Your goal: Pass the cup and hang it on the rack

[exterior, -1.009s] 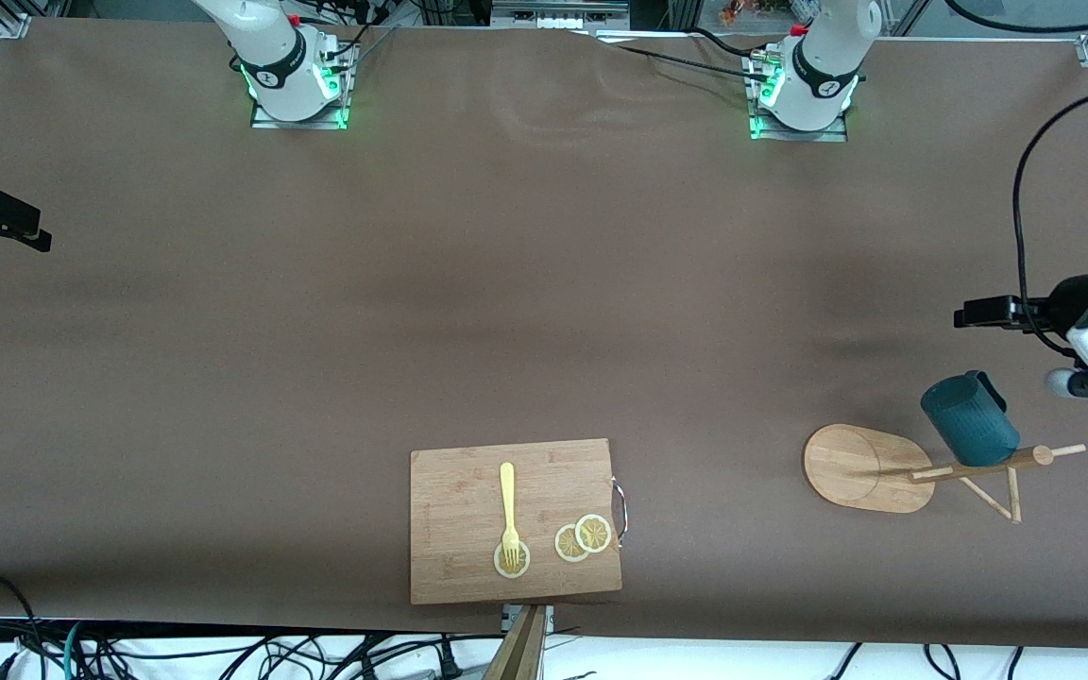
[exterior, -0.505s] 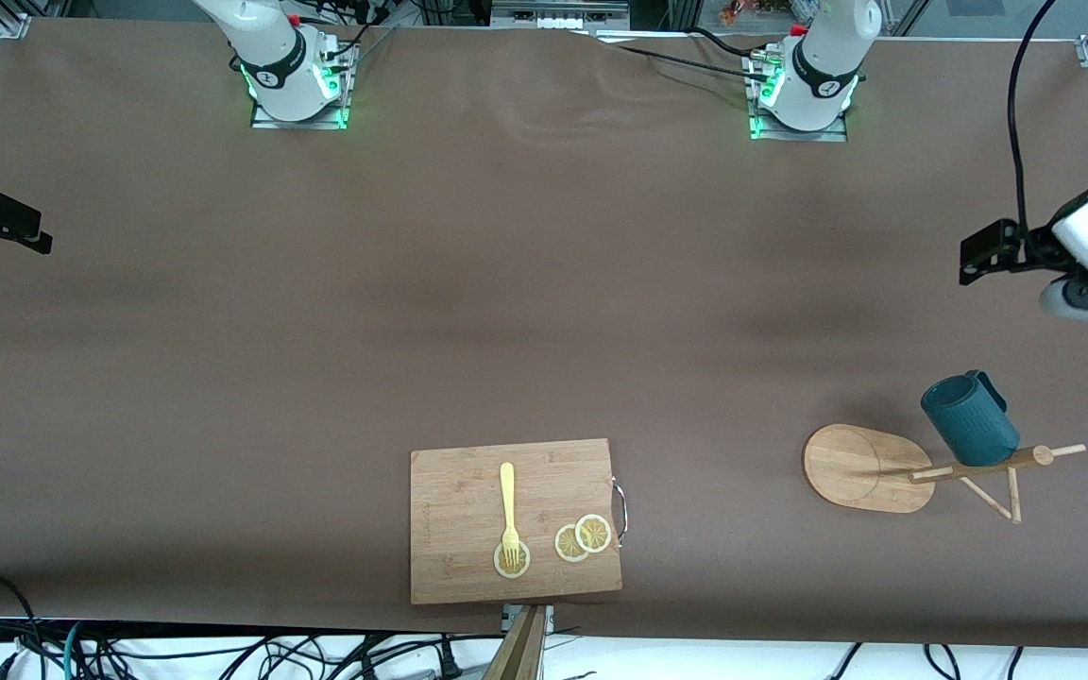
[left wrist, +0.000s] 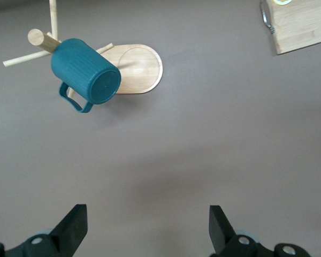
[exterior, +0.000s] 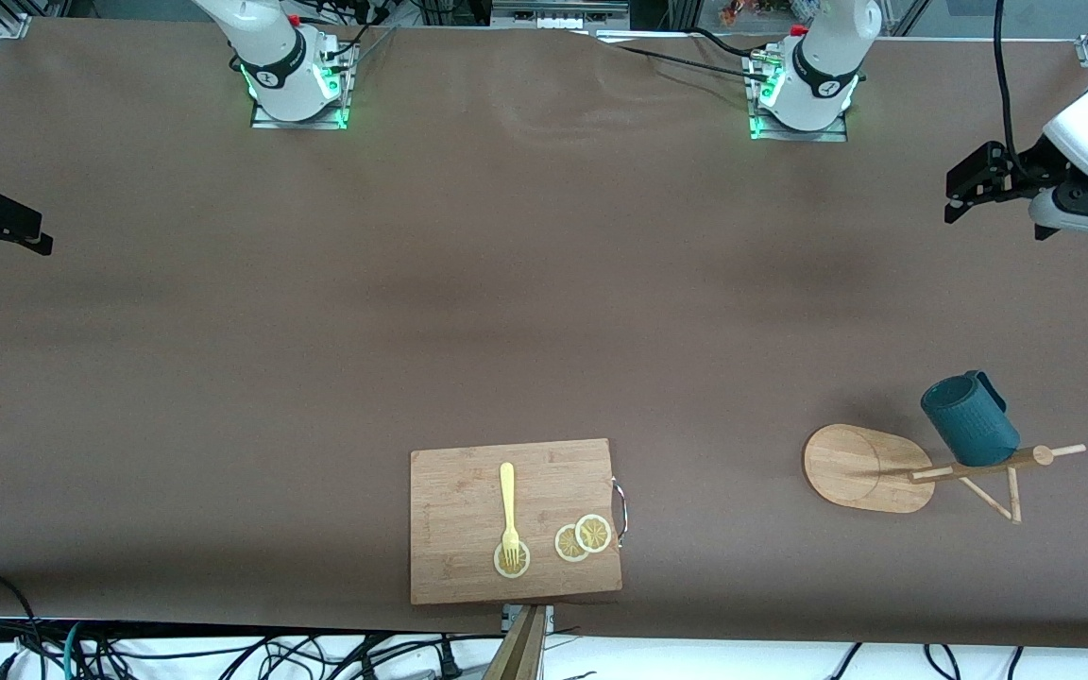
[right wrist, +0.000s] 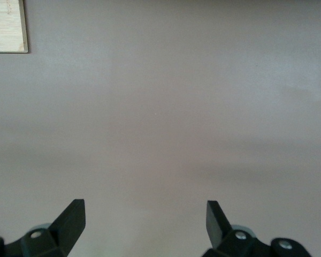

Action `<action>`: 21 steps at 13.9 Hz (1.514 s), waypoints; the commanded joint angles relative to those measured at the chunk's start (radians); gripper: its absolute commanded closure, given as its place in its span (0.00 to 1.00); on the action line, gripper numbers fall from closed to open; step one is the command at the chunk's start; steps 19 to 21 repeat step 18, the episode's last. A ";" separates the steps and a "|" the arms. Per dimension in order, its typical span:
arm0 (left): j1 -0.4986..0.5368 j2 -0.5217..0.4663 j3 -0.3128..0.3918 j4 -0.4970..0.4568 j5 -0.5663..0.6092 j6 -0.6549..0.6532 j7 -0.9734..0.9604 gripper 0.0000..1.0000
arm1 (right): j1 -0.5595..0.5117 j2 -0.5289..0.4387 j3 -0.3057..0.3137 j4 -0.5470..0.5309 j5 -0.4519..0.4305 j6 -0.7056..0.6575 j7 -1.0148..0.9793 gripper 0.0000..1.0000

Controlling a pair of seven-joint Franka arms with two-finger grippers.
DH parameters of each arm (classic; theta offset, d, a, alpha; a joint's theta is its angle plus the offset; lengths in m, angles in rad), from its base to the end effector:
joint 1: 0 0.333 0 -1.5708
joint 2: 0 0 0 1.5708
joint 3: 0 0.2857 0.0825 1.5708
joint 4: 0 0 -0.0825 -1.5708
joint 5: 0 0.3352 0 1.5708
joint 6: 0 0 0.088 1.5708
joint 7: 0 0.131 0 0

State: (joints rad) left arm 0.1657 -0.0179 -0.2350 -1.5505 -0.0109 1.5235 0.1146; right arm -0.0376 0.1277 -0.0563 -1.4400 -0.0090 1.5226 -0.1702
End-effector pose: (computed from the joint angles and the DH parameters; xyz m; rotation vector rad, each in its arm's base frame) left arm 0.4947 -0.0368 0.5833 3.1213 -0.2885 -0.0148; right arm 0.5328 -0.0496 0.5547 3.1283 0.1195 -0.0730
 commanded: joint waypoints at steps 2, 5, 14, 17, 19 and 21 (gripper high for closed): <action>-0.017 -0.016 0.051 0.013 -0.040 -0.022 0.031 0.00 | -0.011 0.009 0.006 0.020 -0.002 -0.001 -0.011 0.00; -0.131 -0.010 0.147 0.012 -0.037 -0.040 0.034 0.00 | -0.011 0.009 0.006 0.019 -0.002 -0.001 -0.011 0.00; -0.144 0.024 0.149 0.020 -0.023 -0.036 0.034 0.00 | -0.011 0.009 0.006 0.021 -0.002 -0.001 -0.009 0.00; -0.144 0.042 0.151 0.042 -0.024 -0.037 0.031 0.00 | -0.011 0.009 0.006 0.021 -0.002 -0.001 -0.008 0.00; -0.144 0.044 0.152 0.047 -0.024 -0.037 0.031 0.00 | -0.010 0.009 0.006 0.023 -0.002 -0.001 -0.008 0.00; -0.144 0.044 0.152 0.047 -0.024 -0.037 0.031 0.00 | -0.010 0.009 0.006 0.023 -0.002 -0.001 -0.008 0.00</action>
